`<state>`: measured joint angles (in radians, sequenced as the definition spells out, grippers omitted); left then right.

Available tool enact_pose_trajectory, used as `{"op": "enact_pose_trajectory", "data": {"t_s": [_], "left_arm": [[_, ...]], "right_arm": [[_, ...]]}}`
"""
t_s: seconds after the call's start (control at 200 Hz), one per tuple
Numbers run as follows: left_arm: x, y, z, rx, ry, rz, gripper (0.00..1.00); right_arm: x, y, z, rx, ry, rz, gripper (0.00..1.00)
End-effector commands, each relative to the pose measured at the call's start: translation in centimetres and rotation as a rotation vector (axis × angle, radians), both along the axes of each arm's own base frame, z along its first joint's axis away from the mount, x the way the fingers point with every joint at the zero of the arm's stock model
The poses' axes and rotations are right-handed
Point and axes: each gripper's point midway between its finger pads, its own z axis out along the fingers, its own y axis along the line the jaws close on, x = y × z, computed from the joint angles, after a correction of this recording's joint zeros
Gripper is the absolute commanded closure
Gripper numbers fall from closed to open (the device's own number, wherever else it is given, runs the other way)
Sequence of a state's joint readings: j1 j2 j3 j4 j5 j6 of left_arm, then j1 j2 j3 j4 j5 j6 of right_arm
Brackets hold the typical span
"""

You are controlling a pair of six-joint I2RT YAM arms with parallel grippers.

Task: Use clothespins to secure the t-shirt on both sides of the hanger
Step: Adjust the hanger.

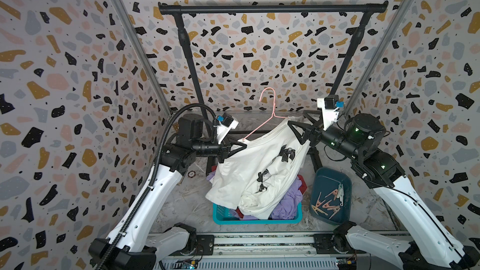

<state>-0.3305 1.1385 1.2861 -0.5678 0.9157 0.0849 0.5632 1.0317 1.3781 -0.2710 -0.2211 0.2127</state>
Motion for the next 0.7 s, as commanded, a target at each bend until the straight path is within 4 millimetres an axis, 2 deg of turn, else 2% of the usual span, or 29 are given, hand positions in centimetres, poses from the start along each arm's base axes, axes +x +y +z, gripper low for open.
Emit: {"op": "enact_pose_trajectory", "data": {"t_s": [0.0,0.215,0.29,0.395,0.496,0.696], "left_arm": [[0.1,0.1,1.6,-0.020,-0.072,0.016,1.00],[-0.2,-0.1,1.8,-0.035,-0.083,-0.003,1.00],[-0.6,-0.2,1.9,-0.043,-0.085,-0.023,1.00],[-1.0,-0.2,1.8,-0.046,-0.094,-0.045,1.00],[-1.6,-0.5,1.9,-0.054,-0.092,-0.082,1.00],[-2.2,-0.9,1.7,-0.046,-0.088,-0.118,1.00]], "right_arm": [[-0.1,-2.8,1.5,0.033,0.020,-0.138,0.15],[-0.4,-2.7,-0.2,0.003,0.070,-0.106,0.18],[-1.0,-2.0,-0.2,-0.027,0.028,-0.050,0.18],[-1.6,-1.3,0.4,-0.091,-0.088,0.009,0.19],[-2.2,0.2,1.1,-0.149,-0.180,0.109,0.19],[-1.6,3.2,2.2,-0.147,-0.244,0.245,0.20]]}}
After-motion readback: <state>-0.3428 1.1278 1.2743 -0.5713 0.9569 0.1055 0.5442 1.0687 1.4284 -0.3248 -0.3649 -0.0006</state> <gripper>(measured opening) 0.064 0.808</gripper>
